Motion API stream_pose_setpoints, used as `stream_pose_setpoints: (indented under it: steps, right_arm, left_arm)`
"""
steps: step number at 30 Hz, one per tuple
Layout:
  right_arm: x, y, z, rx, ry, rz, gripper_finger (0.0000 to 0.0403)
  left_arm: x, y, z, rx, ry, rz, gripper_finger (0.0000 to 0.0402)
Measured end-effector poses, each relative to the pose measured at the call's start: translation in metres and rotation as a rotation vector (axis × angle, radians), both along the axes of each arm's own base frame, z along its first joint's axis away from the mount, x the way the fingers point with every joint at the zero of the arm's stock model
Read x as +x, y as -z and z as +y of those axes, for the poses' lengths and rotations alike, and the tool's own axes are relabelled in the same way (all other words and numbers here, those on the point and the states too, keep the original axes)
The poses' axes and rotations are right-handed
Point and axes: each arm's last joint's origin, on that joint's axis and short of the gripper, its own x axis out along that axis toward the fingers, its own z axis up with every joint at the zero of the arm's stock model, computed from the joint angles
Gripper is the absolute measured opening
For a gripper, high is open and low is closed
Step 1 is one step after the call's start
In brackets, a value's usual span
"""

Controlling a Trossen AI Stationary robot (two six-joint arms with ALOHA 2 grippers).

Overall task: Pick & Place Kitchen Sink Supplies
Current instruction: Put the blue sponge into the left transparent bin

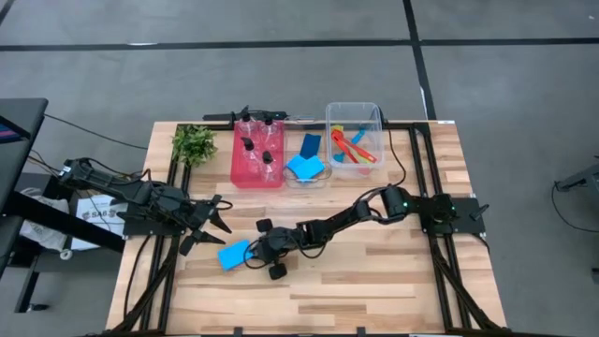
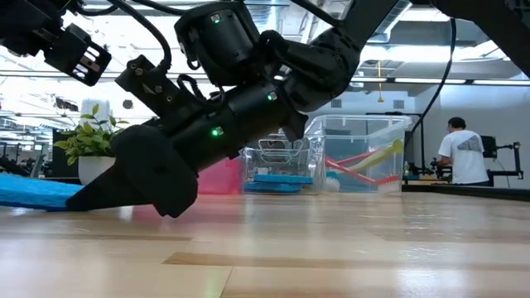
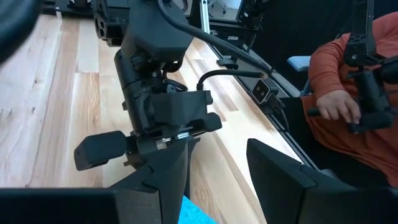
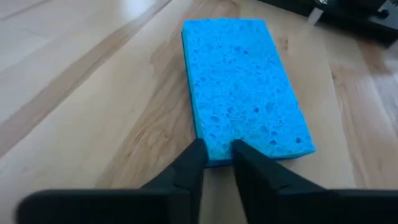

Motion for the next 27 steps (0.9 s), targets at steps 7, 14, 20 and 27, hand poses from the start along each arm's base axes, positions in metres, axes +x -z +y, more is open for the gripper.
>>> stream_pose_setpoints:
  steps: [7,14,20,27]
  right_arm:
    - [-0.001,0.003,0.001,-0.007,0.002,0.020,0.0011]
    - [-0.005,-0.005,0.014,-0.009,-0.019,0.013,0.0005]
    - [-0.016,-0.041,0.028,-0.052,-0.054,0.035,0.0002]
    - [-0.047,-0.097,0.043,-0.134,-0.059,0.135,0.0001]
  left_arm:
    - [0.000,0.000,0.000,0.000,0.000,0.000,0.0168]
    - [0.000,0.000,0.000,0.000,0.000,0.000,0.0168]
    - [0.000,0.000,0.000,0.000,0.000,0.000,0.0168]
    - [0.000,0.000,0.000,0.000,0.000,-0.001,0.0168]
